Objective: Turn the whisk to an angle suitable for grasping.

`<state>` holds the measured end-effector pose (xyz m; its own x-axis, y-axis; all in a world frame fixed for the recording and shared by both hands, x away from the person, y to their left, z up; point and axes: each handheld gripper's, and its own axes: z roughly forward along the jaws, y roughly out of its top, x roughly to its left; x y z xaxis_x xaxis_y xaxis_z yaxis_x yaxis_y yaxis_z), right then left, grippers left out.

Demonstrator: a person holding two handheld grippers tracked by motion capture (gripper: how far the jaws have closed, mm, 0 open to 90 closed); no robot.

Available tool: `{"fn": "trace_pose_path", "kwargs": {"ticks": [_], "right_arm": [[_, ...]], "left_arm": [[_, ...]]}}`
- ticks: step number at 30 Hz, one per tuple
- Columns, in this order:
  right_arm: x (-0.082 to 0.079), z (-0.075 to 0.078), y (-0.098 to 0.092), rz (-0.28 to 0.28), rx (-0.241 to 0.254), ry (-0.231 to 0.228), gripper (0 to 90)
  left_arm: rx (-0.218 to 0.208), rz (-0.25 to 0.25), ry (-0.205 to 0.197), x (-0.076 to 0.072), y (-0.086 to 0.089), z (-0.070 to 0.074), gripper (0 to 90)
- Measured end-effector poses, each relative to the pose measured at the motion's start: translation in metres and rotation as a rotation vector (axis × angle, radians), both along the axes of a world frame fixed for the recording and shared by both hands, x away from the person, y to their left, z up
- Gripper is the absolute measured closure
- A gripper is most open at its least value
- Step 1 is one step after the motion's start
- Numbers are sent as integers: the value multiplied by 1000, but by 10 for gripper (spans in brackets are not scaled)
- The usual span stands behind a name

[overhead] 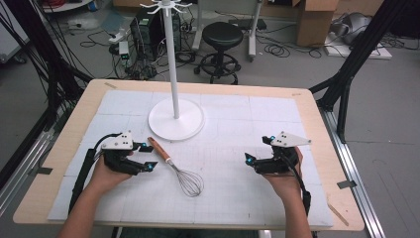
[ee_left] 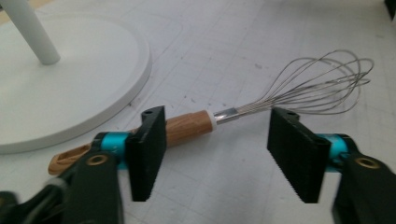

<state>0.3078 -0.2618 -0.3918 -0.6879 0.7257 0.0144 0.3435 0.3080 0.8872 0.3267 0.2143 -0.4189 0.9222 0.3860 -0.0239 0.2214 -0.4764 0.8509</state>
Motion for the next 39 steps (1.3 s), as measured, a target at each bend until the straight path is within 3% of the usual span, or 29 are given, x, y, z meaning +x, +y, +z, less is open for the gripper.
{"fn": "trace_pose_path", "kwargs": {"ticks": [4, 5, 7, 11, 17, 22, 29, 30, 39], "right_arm": [[0, 0, 1, 5, -3, 2, 92], [0, 0, 1, 5, -3, 2, 92], [0, 0, 1, 8, -1, 1, 92], [0, 1, 1, 7, 3, -1, 92], [0, 0, 2, 9, 3, 2, 92], [0, 1, 3, 14, 9, -2, 92], [0, 1, 3, 13, 7, -2, 93], [0, 2, 3, 14, 8, -1, 92], [-1, 3, 2, 13, 19, -1, 92]], "left_arm": [[48, 9, 6, 1, -5, -6, 685], [61, 9, 14, 2, -6, -8, 685], [81, -16, 29, 1, -12, -13, 781], [99, -36, 21, 0, -17, -15, 839], [106, -66, 37, -1, -33, -18, 855], [150, -109, 35, -2, -52, -21, 865], [159, -126, 33, -1, -66, -23, 864], [176, -126, 35, -1, -71, -24, 864], [168, -140, 27, 0, -89, -25, 860]]}}
